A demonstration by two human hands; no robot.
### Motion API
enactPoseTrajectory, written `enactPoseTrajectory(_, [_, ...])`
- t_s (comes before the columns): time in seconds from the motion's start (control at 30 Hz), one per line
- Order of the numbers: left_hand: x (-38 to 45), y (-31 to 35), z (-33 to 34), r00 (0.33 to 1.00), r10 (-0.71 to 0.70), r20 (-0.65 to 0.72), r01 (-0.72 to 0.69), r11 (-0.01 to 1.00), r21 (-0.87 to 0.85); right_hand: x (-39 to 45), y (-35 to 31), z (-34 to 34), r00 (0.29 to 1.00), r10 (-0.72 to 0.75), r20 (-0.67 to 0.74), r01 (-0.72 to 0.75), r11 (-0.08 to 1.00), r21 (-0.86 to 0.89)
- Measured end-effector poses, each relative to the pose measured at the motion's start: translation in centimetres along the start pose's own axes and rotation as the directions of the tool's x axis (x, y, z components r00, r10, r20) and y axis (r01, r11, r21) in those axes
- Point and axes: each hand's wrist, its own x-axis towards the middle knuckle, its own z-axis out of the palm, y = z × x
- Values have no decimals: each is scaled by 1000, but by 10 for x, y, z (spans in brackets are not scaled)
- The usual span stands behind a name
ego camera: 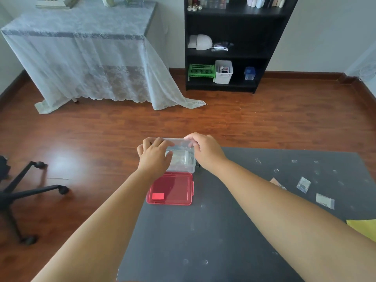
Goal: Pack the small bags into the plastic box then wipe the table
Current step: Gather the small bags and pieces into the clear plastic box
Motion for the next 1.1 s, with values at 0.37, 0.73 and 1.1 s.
enactPoseTrajectory(0.37, [-47, -16, 1, 995, -63, -72, 61, 998, -35, 23, -12, 56, 919, 299, 258, -212, 925, -317])
enactPoseTrajectory(0.73, [-66, 33, 6, 993, -50, -107, 30, 983, -184, -34, 45, -20, 979, 28, -201, -56, 989, -134])
enactPoseTrajectory(1.1, [-92, 153, 63, 896, 365, 255, -324, 927, -188, -167, 181, -118, 845, 519, -128, -531, 842, -95])
